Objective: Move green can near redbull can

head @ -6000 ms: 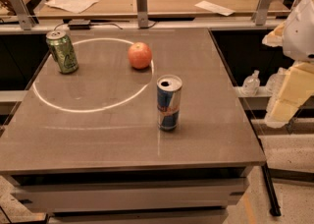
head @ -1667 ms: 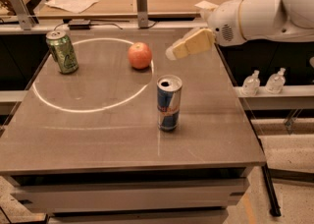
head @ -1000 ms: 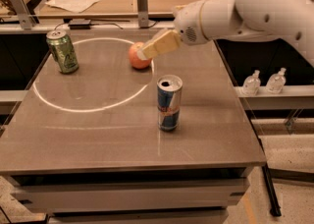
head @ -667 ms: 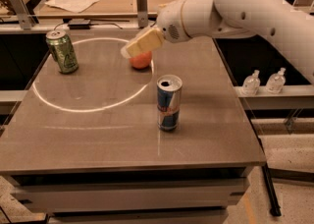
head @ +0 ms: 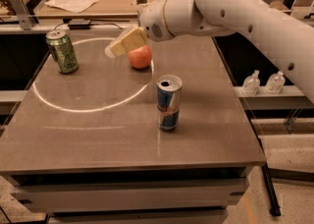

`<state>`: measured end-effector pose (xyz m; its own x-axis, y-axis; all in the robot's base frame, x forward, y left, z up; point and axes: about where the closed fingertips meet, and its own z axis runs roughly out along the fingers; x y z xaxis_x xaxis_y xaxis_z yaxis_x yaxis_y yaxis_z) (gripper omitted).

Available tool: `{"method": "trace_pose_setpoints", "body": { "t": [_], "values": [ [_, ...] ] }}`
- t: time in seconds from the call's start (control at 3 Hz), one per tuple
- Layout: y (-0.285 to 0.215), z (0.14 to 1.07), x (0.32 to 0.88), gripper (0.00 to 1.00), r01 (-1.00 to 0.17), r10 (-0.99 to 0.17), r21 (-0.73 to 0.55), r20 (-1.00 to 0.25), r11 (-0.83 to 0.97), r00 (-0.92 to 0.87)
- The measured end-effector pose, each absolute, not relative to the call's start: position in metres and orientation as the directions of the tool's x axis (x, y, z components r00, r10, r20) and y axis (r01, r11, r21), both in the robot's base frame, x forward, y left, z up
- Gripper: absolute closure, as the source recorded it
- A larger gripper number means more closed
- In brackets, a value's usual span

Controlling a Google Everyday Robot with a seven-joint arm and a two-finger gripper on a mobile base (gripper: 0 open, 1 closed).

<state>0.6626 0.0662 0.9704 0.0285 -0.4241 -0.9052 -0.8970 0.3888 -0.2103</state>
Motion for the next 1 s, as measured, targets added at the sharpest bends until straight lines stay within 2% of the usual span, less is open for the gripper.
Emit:
{"method": "trace_pose_setpoints", "body": {
  "t": [0.67, 1.0],
  "values": [
    [0.103, 0.955, 0.684, 0.0, -0.882, -0.485, -0.275, -0.872, 0.381, 0.062],
    [0.126, 0.949, 0.703, 0.0, -0.874, -0.522, -0.271, -0.853, 0.404, 0.023]
  ]
}}
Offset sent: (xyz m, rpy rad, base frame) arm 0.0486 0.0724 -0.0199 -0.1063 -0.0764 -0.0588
